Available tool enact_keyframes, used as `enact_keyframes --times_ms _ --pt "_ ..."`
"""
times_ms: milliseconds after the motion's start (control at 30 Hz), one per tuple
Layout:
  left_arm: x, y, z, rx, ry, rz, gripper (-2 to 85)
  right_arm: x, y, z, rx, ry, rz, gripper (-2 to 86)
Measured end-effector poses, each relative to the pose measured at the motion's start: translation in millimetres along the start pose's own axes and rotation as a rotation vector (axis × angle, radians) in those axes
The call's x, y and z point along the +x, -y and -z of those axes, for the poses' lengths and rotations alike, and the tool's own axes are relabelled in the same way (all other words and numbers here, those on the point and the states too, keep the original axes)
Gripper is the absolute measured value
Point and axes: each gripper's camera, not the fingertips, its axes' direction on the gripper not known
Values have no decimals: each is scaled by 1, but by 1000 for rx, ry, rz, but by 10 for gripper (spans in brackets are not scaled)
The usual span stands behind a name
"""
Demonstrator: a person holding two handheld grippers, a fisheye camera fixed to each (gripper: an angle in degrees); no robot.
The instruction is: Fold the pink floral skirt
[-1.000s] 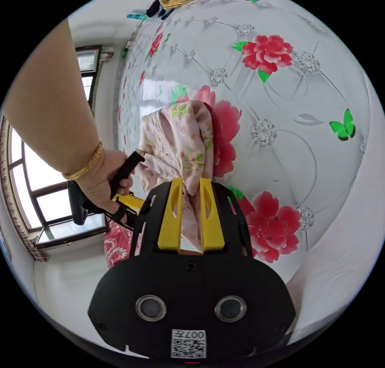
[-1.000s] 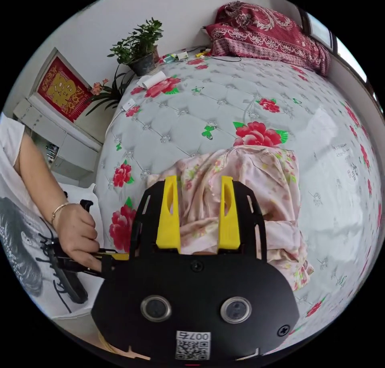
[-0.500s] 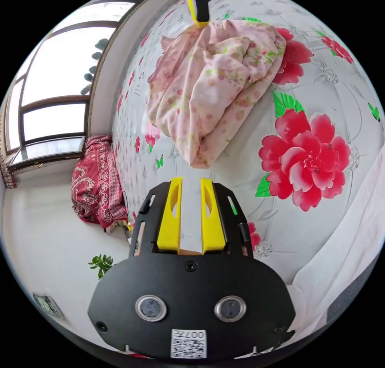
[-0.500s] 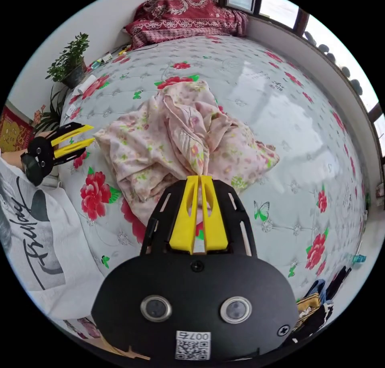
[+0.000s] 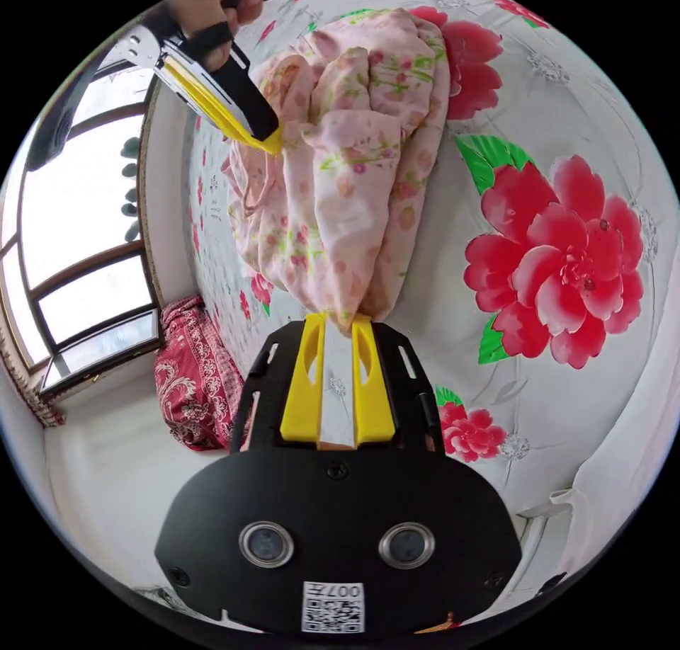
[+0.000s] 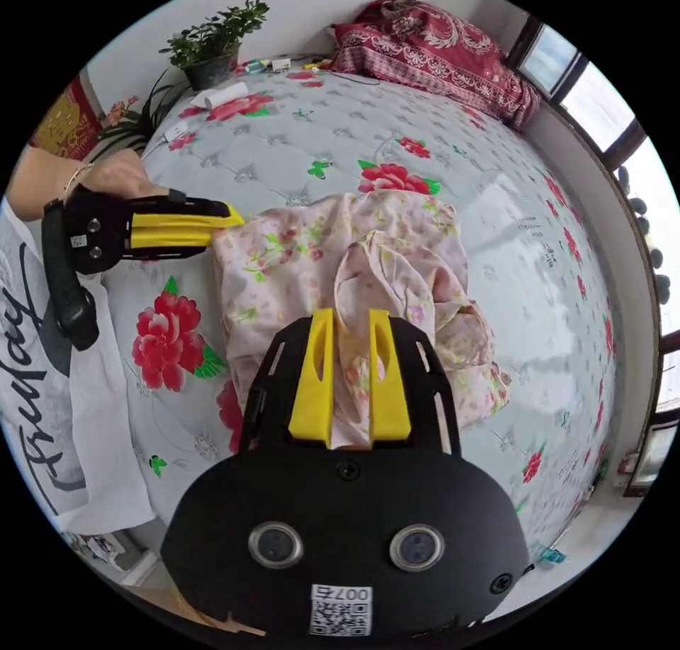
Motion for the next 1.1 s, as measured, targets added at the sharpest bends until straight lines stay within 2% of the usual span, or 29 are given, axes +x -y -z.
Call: enact_keyframes --times_ms 33,100,167,267,367,433,600,667,767,933,1100 --pt "-1 -2 1 2 -15 -9 6 1 0 -4 -16 -27 -29 16" --pt "-4 -8 4 18 -29 -6 -4 12 -8 9 82 -43 -139 6" --pt "-3 -13 5 15 -6 -18 -8 37 -30 24 161 -40 -329 3" --pt "1 -13 4 -8 40 -56 -9 61 -67 19 132 -40 -507 5" --pt "6 -13 5 -11 87 -90 -10 73 -105 -1 52 74 -661 24" --pt "7 -13 5 -24 97 -97 -10 67 -123 -1 73 83 -719 40" --pt "-2 -18 15 -21 93 -66 -10 34 -122 20 236 99 -661 73" --pt "-7 -22 20 -26 92 -58 -9 30 -93 34 277 -4 -534 79" --pt "-19 -23 27 -26 123 -24 -9 42 -46 31 254 -71 -376 81" --pt "-50 -19 32 -29 29 59 -3 58 4 -11 79 11 -196 37" --pt "-79 -1 34 1 -45 92 -4 89 8 3 137 -29 -282 9"
